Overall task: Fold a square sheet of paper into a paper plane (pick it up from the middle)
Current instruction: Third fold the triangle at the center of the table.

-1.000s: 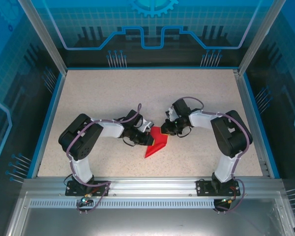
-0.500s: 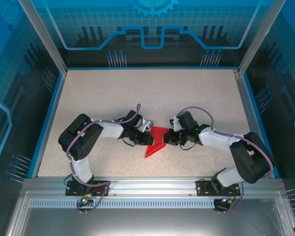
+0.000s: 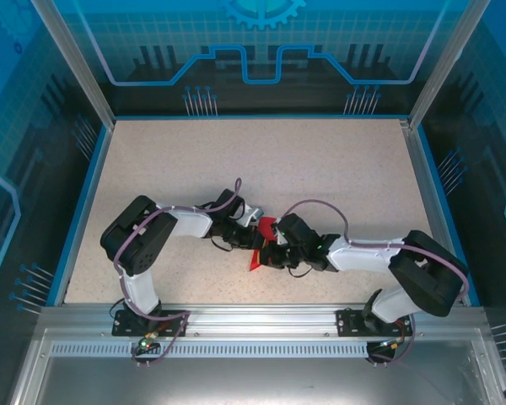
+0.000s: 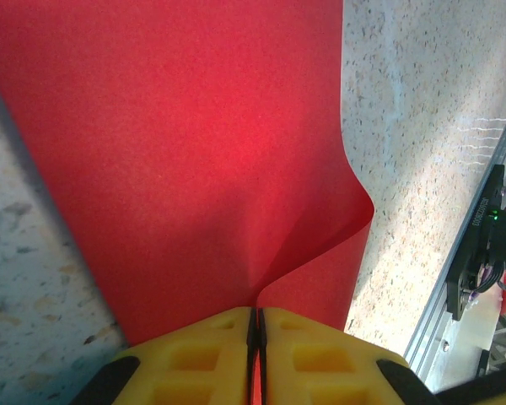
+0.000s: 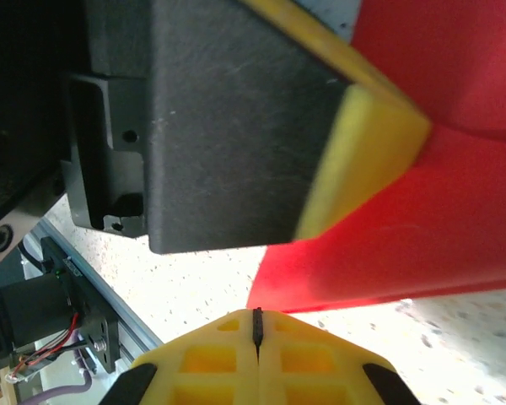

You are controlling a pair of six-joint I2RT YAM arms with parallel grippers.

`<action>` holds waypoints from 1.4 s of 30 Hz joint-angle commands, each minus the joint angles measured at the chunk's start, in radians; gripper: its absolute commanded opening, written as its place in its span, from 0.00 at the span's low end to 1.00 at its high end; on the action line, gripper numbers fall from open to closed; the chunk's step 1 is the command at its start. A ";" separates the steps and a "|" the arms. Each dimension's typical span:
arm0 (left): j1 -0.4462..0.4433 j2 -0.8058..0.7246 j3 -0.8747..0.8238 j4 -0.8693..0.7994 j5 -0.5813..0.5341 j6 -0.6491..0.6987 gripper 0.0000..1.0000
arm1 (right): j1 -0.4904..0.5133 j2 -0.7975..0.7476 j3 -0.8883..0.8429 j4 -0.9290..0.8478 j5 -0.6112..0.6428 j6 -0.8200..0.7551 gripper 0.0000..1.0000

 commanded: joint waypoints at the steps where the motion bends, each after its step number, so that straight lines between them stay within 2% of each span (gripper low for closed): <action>1: -0.034 0.047 -0.011 -0.022 -0.009 0.013 0.14 | 0.035 0.071 0.051 0.051 0.039 0.053 0.01; 21: -0.041 0.043 -0.016 -0.029 0.027 0.020 0.16 | 0.045 0.113 -0.011 0.027 0.068 0.108 0.02; 30: -0.044 0.047 -0.008 -0.045 0.004 0.029 0.16 | 0.042 0.122 0.020 0.015 0.050 0.074 0.03; 37: -0.045 0.027 0.011 -0.065 -0.007 0.046 0.12 | 0.020 0.009 0.032 -0.045 0.076 0.014 0.05; 42: -0.043 0.026 0.016 -0.075 -0.013 0.051 0.12 | -0.081 -0.139 0.004 -0.194 0.166 -0.049 0.06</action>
